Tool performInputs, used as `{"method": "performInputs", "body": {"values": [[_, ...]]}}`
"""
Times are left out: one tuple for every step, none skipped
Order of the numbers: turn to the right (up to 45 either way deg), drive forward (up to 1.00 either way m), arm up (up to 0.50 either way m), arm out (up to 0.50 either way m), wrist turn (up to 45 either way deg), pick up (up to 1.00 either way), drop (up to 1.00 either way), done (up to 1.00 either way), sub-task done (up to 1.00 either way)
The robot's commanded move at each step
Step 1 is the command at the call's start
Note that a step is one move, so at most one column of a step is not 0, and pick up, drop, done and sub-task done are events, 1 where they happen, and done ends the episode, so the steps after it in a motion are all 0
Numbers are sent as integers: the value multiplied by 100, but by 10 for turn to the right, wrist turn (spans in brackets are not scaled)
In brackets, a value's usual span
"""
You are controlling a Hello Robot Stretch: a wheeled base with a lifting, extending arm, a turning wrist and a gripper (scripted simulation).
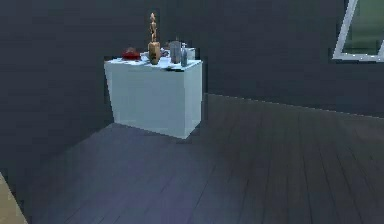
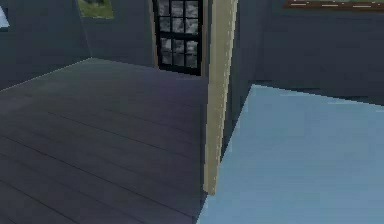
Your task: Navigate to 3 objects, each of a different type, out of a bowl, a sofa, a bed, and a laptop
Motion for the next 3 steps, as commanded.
{"method": "performInputs", "body": {"values": [[0, 65, 0, 0, 0, 0, 0, 0, 0], [-180, 0, 0, 0, 0, 0, 0, 0, 0], [0, 20, 0, 0, 0, 0, 0, 0, 0]]}}
